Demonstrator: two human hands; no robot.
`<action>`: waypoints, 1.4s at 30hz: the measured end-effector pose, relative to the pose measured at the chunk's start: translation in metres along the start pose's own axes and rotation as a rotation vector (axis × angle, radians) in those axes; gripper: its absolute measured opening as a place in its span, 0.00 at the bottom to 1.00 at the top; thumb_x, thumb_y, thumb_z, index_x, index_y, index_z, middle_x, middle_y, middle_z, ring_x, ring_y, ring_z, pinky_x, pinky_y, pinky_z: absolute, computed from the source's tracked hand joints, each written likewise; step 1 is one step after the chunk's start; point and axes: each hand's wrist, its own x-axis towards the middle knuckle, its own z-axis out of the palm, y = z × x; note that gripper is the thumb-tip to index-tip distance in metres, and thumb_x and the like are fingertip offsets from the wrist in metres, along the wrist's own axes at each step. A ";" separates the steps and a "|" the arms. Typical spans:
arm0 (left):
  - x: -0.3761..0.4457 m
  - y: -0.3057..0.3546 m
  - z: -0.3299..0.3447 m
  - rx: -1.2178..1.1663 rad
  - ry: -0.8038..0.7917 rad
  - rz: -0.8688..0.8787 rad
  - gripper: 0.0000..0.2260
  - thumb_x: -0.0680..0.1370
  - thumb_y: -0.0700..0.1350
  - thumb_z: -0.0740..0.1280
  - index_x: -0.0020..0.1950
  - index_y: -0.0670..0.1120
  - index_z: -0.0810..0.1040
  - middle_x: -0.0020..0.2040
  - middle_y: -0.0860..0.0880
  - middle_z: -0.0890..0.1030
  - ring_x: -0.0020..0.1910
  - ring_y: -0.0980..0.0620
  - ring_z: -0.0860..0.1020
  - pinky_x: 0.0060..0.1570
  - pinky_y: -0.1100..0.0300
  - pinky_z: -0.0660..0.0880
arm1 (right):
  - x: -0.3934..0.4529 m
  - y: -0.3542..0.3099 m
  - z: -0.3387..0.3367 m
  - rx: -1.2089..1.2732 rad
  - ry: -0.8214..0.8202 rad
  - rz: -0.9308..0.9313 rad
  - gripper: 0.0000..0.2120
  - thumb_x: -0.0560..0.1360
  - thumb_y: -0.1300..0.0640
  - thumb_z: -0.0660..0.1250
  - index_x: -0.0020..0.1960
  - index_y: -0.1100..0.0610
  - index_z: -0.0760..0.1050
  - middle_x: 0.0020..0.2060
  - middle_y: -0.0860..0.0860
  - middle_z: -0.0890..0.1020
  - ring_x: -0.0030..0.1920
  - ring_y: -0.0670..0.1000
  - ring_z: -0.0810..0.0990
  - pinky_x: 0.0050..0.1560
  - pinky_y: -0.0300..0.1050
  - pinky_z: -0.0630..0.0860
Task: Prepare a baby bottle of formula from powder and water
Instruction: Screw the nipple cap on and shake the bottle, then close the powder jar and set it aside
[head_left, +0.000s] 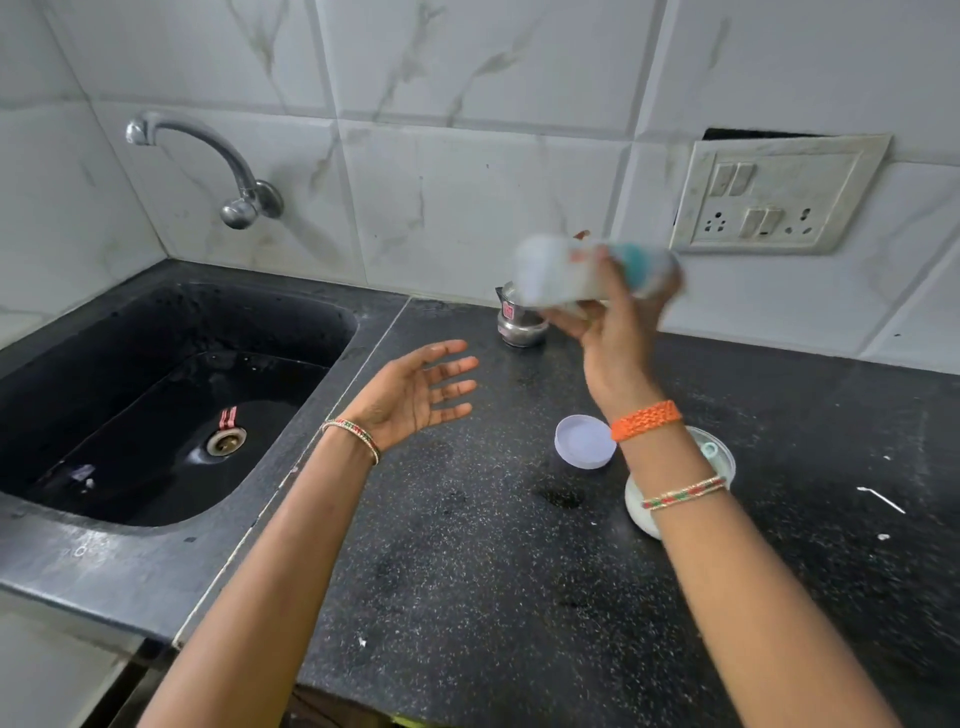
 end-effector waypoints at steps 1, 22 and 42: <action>0.002 -0.002 -0.001 0.000 0.011 -0.004 0.20 0.73 0.49 0.65 0.64 0.46 0.73 0.54 0.48 0.80 0.48 0.49 0.79 0.48 0.52 0.79 | 0.000 0.004 0.001 -0.126 -0.115 0.041 0.32 0.70 0.60 0.73 0.67 0.49 0.59 0.52 0.51 0.79 0.52 0.59 0.81 0.42 0.67 0.80; 0.008 -0.041 -0.012 0.185 0.191 -0.091 0.09 0.78 0.36 0.62 0.56 0.44 0.74 0.49 0.45 0.81 0.45 0.49 0.80 0.46 0.57 0.80 | -0.027 0.068 -0.048 -1.080 -0.641 -0.050 0.42 0.65 0.62 0.76 0.71 0.43 0.59 0.66 0.48 0.72 0.61 0.50 0.76 0.62 0.55 0.75; -0.034 -0.090 0.013 0.457 0.499 0.050 0.12 0.73 0.41 0.58 0.29 0.42 0.72 0.22 0.47 0.72 0.20 0.50 0.71 0.23 0.64 0.61 | 0.031 0.062 -0.084 -2.277 -0.754 0.544 0.47 0.68 0.40 0.69 0.76 0.54 0.49 0.74 0.61 0.61 0.73 0.68 0.58 0.69 0.67 0.61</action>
